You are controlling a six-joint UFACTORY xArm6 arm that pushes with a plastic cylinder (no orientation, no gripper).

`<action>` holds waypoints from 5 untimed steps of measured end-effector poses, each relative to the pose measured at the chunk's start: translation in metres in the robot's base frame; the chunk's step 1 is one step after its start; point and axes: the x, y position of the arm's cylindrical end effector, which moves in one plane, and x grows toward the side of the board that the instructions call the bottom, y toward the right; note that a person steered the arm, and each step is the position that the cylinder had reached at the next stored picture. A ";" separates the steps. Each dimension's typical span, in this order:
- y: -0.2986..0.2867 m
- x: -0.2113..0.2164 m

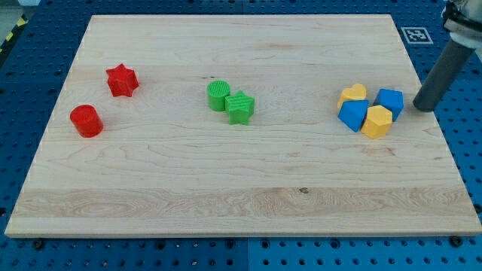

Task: Push the group of blocks slightly left

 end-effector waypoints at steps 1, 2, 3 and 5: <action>-0.010 0.004; -0.012 0.004; -0.030 0.004; -0.069 0.004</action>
